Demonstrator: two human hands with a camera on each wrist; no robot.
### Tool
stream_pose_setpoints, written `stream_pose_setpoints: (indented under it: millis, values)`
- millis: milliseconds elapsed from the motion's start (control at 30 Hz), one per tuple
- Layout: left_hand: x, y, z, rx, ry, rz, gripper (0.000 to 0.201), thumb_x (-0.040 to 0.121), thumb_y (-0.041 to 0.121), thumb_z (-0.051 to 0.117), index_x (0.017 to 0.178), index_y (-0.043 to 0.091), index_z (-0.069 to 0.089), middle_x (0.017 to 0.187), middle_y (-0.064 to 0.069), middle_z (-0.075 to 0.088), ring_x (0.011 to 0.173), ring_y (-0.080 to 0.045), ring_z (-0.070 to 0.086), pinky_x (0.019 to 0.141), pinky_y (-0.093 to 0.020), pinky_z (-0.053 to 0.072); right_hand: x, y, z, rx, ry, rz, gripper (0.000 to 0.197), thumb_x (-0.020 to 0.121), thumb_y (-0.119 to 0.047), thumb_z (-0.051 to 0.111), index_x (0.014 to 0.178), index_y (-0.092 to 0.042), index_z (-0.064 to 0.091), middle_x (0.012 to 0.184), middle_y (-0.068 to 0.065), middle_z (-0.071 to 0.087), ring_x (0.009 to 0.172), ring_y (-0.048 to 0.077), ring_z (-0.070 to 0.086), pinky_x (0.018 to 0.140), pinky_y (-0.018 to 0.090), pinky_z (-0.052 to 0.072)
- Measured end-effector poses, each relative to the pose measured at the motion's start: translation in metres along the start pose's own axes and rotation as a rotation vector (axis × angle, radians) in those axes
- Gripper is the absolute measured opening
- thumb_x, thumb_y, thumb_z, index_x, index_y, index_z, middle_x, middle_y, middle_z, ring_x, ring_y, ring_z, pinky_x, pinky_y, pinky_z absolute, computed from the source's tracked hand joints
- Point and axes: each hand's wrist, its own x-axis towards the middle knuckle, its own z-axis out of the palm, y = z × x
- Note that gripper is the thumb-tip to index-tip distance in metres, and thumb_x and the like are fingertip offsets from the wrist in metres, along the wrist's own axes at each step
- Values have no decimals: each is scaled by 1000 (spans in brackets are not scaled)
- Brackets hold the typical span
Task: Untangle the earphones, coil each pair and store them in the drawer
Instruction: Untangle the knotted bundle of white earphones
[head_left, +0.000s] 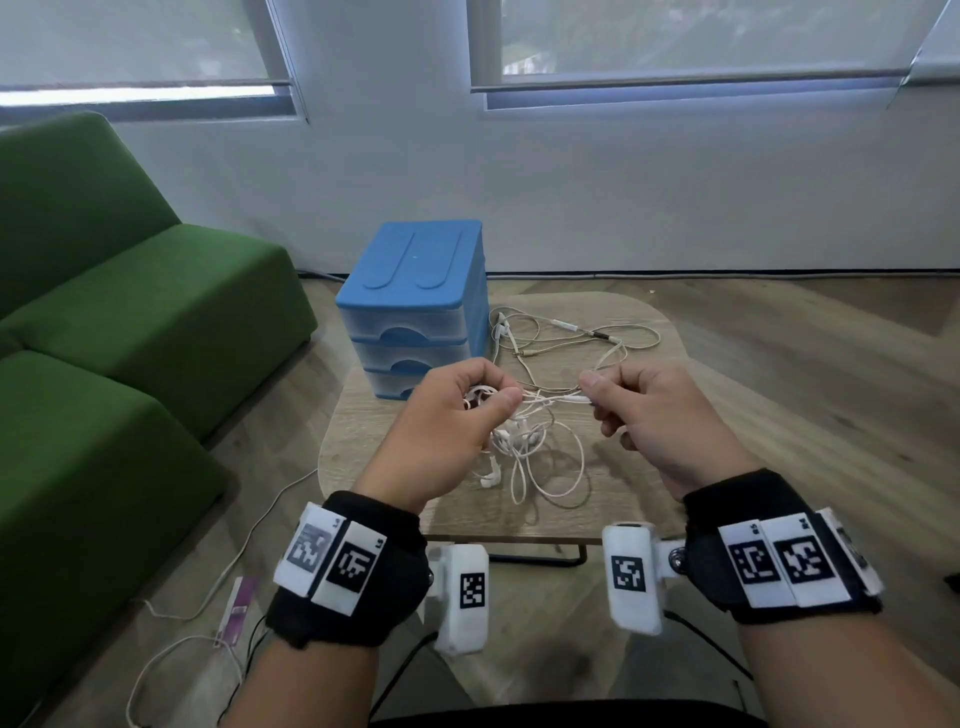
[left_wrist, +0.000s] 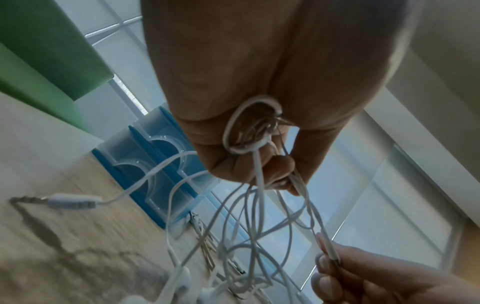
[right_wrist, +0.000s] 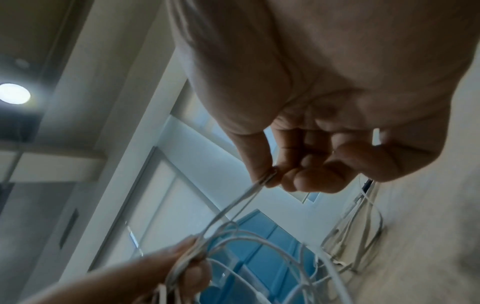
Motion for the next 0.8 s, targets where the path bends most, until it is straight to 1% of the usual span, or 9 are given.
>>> stream_pose_setpoints:
  millis: [67, 133, 200, 267, 367, 533, 600, 700, 800]
  values:
    - [1, 0, 0, 63, -8, -5, 12, 101, 24, 66, 92, 16, 69, 50, 23, 53, 47, 2, 46, 51, -11, 35, -2, 2, 0, -81, 19, -66, 27, 94, -27, 71, 72, -13, 66, 66, 3, 63, 59, 12, 54, 57, 26, 44]
    - [0, 1, 1, 73, -32, -21, 14, 103, 25, 64, 93, 15, 69, 50, 24, 52, 46, 3, 45, 50, -10, 34, -4, 1, -2, -176, 65, -171, 24, 94, -27, 72, 73, -16, 68, 67, 4, 65, 59, 12, 54, 61, 32, 48]
    - [-1, 1, 2, 9, -45, -43, 15, 103, 26, 63, 95, 15, 69, 53, 18, 51, 50, -1, 43, 51, -14, 35, -5, -2, -4, -199, 96, -244, 22, 94, -26, 72, 74, -18, 69, 65, 0, 62, 58, 10, 53, 62, 31, 48]
    - [-1, 1, 3, -105, -38, -75, 15, 104, 26, 62, 95, 15, 69, 61, 7, 49, 57, -12, 40, 53, -21, 33, -5, -2, -4, -192, 111, -276, 21, 93, -25, 72, 74, -18, 70, 62, -5, 61, 56, 9, 51, 60, 29, 47]
    - [0, 3, 6, -246, -12, -114, 16, 105, 22, 60, 91, 17, 66, 66, 3, 46, 57, -9, 38, 52, -21, 33, -3, -1, -1, -197, 117, -294, 23, 94, -24, 72, 71, -19, 67, 56, -11, 56, 54, 6, 50, 57, 22, 44]
    - [2, 4, 9, -475, 12, -170, 16, 105, 19, 59, 93, 13, 67, 76, -3, 50, 55, -7, 41, 46, -15, 35, -1, -2, 0, -221, 37, -289, 22, 94, -24, 72, 75, -14, 67, 65, -1, 61, 59, 11, 51, 60, 30, 47]
    - [3, 3, 8, -560, 21, -205, 14, 105, 18, 59, 96, 11, 68, 82, -7, 52, 54, -6, 41, 45, -16, 33, -2, -2, 2, -222, -7, -287, 23, 94, -23, 72, 75, -12, 67, 61, -5, 58, 55, 7, 48, 59, 27, 44]
    - [2, 2, 8, -583, -25, -233, 16, 105, 18, 59, 96, 9, 69, 78, -2, 54, 52, -6, 42, 44, -16, 32, -2, 0, 4, -251, -52, -267, 20, 92, -22, 74, 76, -12, 68, 60, -9, 59, 53, 4, 48, 58, 25, 42]
    - [1, 2, 9, -534, -29, -226, 17, 105, 18, 59, 93, 11, 68, 84, -6, 57, 53, -6, 42, 45, -16, 32, -6, 0, 4, -255, -111, -257, 10, 87, -18, 79, 87, -18, 69, 76, -4, 68, 58, 7, 51, 59, 26, 47]
